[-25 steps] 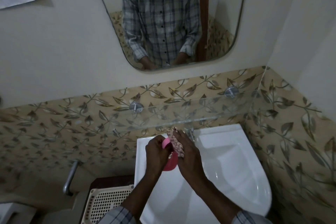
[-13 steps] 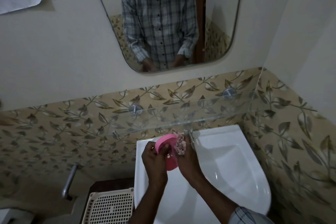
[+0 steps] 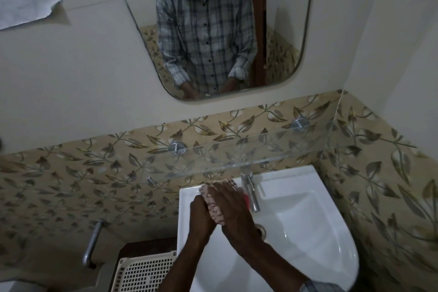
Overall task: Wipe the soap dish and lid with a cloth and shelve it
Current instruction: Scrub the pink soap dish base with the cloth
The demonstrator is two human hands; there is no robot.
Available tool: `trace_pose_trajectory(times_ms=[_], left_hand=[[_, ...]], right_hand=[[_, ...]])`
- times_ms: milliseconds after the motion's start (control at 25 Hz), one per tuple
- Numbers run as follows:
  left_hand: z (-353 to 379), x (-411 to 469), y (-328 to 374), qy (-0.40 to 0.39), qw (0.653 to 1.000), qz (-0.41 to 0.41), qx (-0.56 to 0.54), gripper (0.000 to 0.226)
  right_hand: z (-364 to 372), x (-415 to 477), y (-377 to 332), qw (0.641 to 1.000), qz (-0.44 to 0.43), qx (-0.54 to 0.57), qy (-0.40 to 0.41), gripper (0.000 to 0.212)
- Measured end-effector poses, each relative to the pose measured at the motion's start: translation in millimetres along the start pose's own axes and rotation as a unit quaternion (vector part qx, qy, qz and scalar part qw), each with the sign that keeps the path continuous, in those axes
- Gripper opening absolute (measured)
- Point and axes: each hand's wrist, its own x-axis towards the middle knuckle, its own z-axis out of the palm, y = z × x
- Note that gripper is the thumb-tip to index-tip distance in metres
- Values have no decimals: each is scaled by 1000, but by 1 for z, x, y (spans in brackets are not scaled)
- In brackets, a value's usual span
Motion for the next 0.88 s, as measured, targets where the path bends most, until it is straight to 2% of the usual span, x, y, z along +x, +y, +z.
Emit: trace_pose_trajectory(times_ms=[40, 160, 200, 240, 280, 320, 360, 400, 480, 520, 600, 720, 800, 880], left_hand=[[1, -5, -4, 10, 999, -8, -32, 16], [1, -12, -18, 48, 997, -14, -64, 28], [0, -12, -19, 52, 995, -15, -80, 28], [0, -11, -18, 50, 993, -14, -105, 28], [0, -10, -19, 50, 991, -7, -126, 28], [1, -9, -20, 60, 989, 2, -138, 26], [2, -9, -19, 75, 987, 7, -140, 24], [4, -11, -17, 99, 984, 0, -147, 21], [8, -16, -16, 136, 975, -26, -176, 13], [7, -17, -16, 134, 973, -39, -183, 8], [1, -13, -17, 61, 985, -59, -153, 8], [-6, 5, -11, -43, 995, -71, 46, 13], [-2, 9, -6, -51, 995, -82, 36, 12], [4, 5, -5, -21, 998, -60, 23, 16]], right_hand=[[4, -1, 13, 999, -35, -18, 12, 41], [-4, -1, 36, 997, 58, 20, -36, 44], [-3, 1, 32, 999, 35, 10, -38, 44], [-2, 4, 25, 999, -31, -23, -34, 44], [3, 6, 21, 995, -86, -41, -9, 45], [8, 10, 20, 994, -100, -41, 26, 47], [11, 15, 21, 996, -65, -10, 58, 48], [5, 19, 21, 996, 24, 57, 70, 48], [3, 24, 31, 957, 232, 170, 40, 43], [2, 27, 32, 942, 276, 188, 18, 41], [-4, 30, 35, 960, 246, 132, -1, 42], [-12, 30, 34, 992, 103, 31, -60, 45], [-10, 26, 21, 996, 41, -11, -83, 47], [-5, 20, 7, 997, -41, -45, -48, 48]])
